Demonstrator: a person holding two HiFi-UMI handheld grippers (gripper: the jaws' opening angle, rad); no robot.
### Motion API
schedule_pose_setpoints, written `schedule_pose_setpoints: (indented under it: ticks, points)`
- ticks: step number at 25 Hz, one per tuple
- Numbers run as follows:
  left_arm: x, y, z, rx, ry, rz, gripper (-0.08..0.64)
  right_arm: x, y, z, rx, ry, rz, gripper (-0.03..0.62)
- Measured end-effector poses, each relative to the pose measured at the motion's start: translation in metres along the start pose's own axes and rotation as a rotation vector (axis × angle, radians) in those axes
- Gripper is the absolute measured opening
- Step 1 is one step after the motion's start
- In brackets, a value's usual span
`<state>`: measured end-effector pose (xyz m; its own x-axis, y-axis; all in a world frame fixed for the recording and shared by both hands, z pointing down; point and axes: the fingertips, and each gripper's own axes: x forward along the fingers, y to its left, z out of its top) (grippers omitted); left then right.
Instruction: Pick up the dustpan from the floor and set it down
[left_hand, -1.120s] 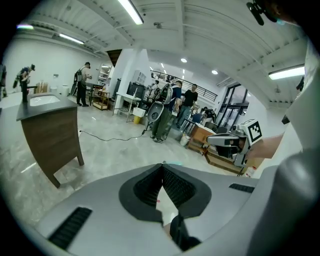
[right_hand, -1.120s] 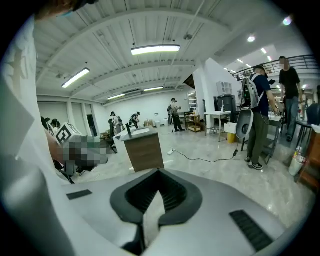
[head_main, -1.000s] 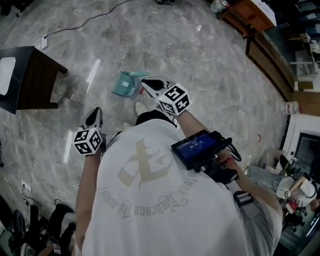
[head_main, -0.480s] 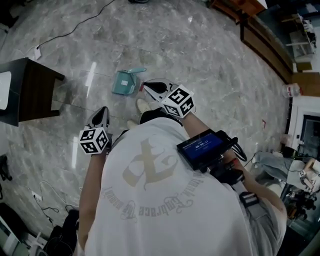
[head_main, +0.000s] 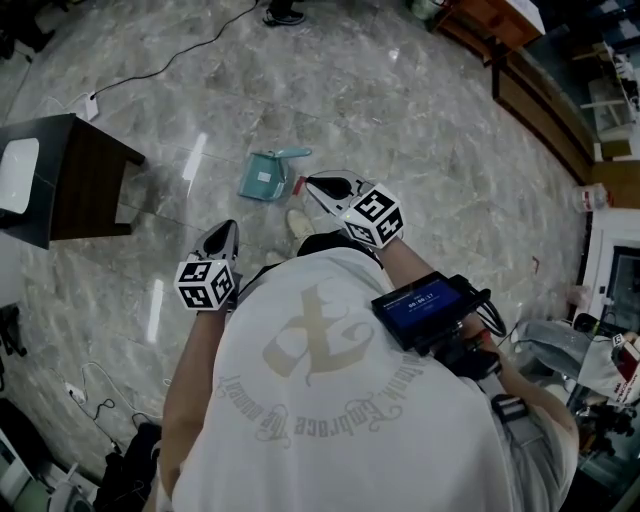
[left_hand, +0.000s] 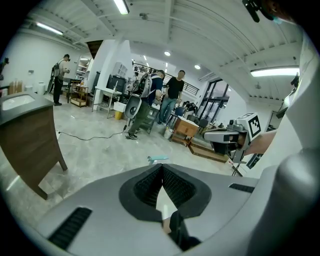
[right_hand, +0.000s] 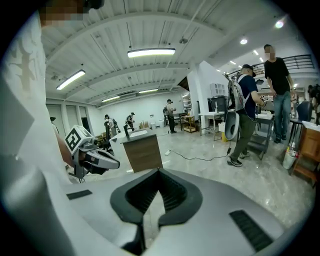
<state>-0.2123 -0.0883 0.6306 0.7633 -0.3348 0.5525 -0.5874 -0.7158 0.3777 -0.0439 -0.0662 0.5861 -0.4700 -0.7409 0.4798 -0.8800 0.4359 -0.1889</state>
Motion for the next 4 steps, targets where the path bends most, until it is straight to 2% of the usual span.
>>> schedule_pose_setpoints:
  ticks: [4]
  points:
    - [-0.013, -0.006, -0.014, 0.001, 0.004, -0.008, 0.012, -0.01, 0.018, -0.011, 0.003, 0.014, -0.005, 0.017]
